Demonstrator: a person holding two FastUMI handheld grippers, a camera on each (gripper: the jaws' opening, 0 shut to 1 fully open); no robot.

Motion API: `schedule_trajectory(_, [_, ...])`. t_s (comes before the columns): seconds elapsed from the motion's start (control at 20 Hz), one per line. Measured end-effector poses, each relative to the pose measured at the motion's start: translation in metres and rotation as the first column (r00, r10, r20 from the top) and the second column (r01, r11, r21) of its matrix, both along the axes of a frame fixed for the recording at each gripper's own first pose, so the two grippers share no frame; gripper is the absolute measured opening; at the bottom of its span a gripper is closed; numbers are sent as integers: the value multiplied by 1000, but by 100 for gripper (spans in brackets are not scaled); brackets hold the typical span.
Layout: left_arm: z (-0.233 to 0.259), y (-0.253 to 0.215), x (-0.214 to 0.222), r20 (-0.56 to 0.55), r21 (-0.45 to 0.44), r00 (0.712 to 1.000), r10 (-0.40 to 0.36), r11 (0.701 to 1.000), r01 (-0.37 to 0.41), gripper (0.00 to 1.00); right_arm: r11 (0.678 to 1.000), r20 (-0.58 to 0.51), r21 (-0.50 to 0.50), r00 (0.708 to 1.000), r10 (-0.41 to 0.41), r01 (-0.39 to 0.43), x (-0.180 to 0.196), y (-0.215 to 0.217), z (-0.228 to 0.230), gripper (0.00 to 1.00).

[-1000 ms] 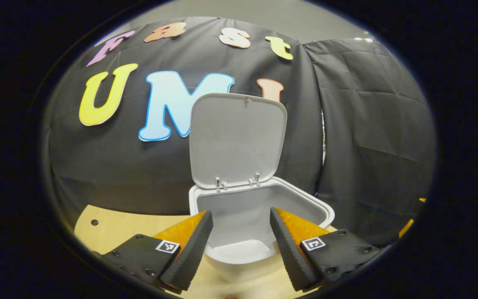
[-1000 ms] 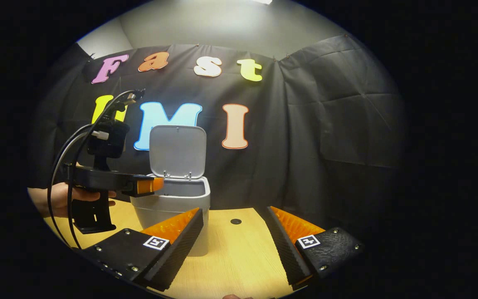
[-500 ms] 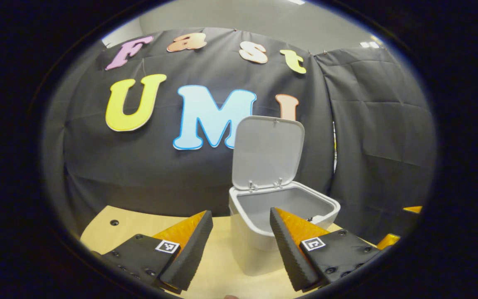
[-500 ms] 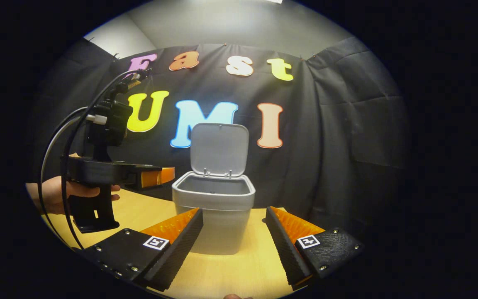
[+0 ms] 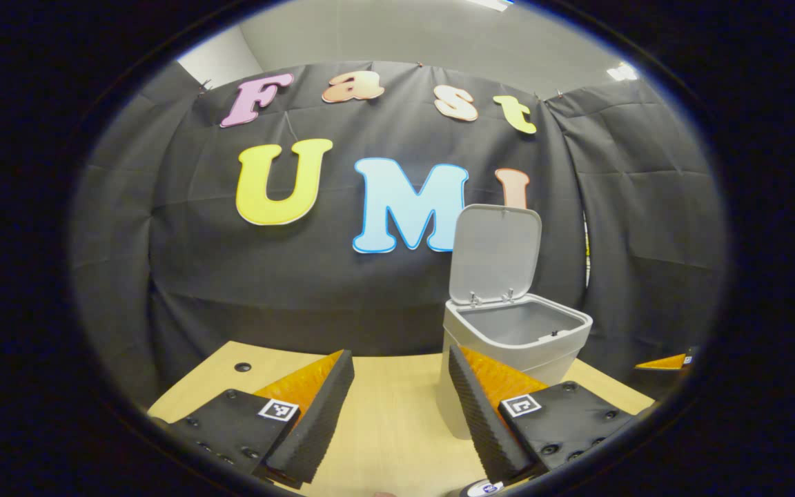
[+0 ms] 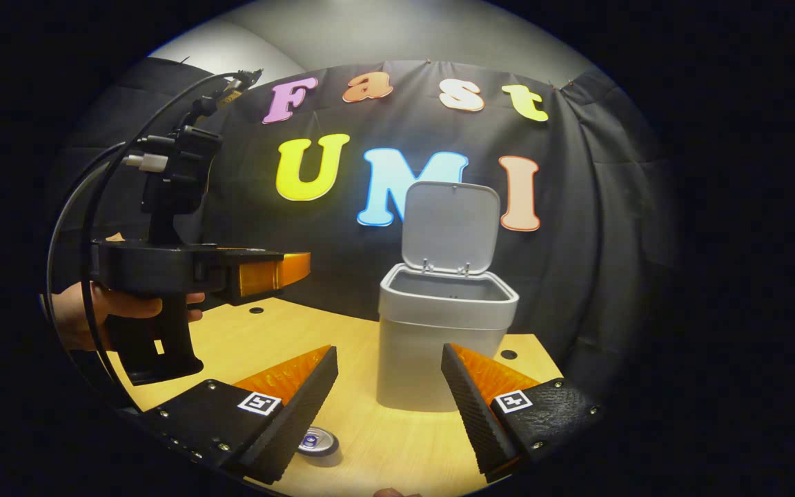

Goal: Press the lid of the desktop garbage bin to open it, pick up the crumpled paper on the desktop and throw it into the bin, then pick up the pop can on the desktop and drop it into the bin, and finally close the garbage bin lid.

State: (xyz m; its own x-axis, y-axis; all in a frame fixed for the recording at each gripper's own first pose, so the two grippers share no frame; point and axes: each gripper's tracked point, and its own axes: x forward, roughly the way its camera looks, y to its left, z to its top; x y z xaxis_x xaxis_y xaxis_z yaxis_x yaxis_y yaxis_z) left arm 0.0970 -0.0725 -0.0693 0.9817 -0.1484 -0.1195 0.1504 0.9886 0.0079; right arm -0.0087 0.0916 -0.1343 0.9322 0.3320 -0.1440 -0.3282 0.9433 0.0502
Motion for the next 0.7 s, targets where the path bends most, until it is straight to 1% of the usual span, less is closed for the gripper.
schedule_trajectory(0.2, [5,26,-19,9,-13,999,51,999,-50,94,998,-52,-6,996,69,-69,-6,27,-24,97])
schedule_trajectory(0.3, [4,37,-27,9,-6,997,70,997,-70,94,994,-90,-22,990,104,-106,-9,41,-41,97])
schedule_trajectory(0.45, [2,48,-37,6,9,996,93,996,-93,93,988,-149,-33,978,144,-151,-14,54,-64,97])
schedule_trajectory(0.7, [-3,53,-53,-9,-4,995,104,995,-104,94,978,-246,-50,951,185,-203,-17,64,-97,97])
